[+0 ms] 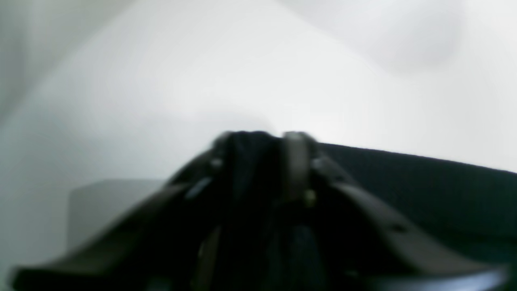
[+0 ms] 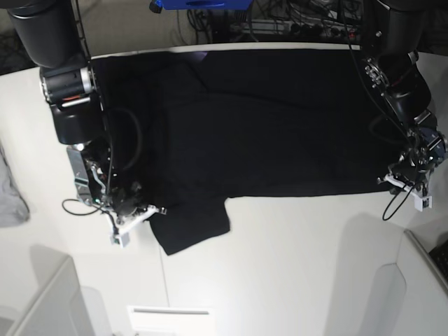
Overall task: Fold the T-shirt properly
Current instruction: 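Move left gripper to the opposite hem corner and grasp it, then lift the grasped edge with both grippers and fold it over the shirt, then lay the folded edge onto the first edge and open both grippers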
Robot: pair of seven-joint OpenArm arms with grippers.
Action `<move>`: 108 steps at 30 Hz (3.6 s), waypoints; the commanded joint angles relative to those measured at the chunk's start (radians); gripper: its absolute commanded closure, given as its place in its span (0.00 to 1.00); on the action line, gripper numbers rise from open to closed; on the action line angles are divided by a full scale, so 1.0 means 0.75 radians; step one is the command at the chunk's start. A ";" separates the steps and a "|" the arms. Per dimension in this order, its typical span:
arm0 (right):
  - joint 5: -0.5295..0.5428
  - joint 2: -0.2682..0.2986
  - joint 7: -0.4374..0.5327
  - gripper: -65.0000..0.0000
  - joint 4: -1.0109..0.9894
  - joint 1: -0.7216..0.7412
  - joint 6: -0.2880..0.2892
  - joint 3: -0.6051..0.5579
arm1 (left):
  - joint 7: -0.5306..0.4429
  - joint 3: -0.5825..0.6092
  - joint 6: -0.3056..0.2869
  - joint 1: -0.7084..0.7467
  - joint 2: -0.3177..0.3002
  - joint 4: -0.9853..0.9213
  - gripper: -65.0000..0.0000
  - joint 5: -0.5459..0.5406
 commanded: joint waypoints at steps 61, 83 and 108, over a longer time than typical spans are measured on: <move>-0.002 0.118 -0.187 1.00 0.973 -0.494 -0.096 0.346 | 0.381 -0.036 -0.020 0.639 0.026 1.180 1.00 -0.559; -0.004 0.120 -0.301 1.00 1.331 -0.805 -0.096 0.543 | 0.461 -0.097 -0.075 0.877 0.120 1.493 1.00 -0.561; 0.006 0.110 -0.334 1.00 1.617 -1.108 -0.098 0.600 | 0.465 -0.228 -0.187 1.055 0.161 1.581 1.00 -0.559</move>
